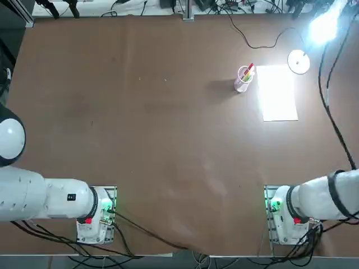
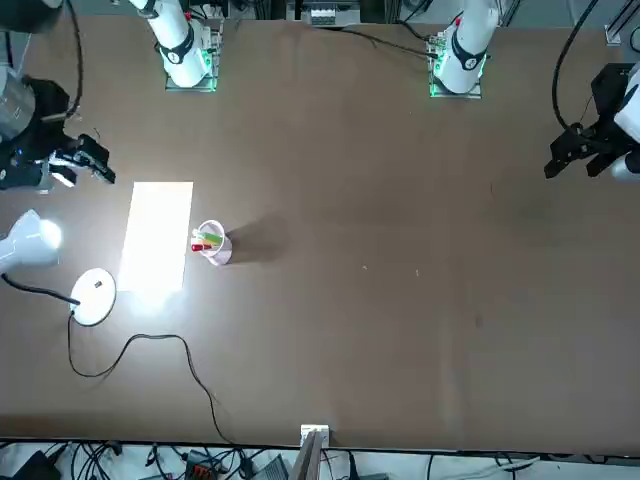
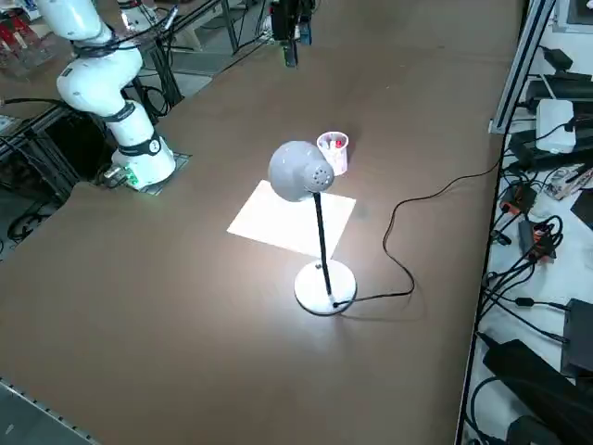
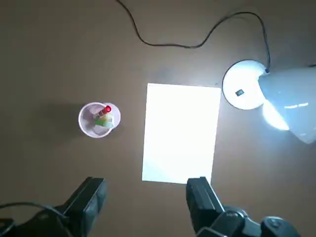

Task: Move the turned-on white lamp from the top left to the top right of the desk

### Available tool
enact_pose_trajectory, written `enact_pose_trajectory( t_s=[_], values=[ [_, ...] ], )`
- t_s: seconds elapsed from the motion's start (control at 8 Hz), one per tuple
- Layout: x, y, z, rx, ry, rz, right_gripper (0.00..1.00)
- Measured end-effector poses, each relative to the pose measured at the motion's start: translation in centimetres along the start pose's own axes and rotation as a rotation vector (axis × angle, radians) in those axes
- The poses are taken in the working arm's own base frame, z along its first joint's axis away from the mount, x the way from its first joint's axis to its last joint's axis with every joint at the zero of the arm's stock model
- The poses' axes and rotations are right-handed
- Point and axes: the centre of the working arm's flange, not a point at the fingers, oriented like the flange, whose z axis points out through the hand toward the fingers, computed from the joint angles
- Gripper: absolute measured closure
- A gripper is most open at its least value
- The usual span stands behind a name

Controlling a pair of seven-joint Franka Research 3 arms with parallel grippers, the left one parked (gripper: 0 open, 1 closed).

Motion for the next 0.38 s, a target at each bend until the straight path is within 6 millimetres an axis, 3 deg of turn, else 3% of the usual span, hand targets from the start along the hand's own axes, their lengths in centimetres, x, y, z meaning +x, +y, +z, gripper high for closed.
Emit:
enact_pose_trajectory(
  t_s=[0.12,0.38],
  values=[
    [-1.2,0.8,-0.4,0.004,0.003,-0.003,0.00],
    [-1.8,2.2,-0.7,0.005,0.003,0.018,0.00]
  ],
)
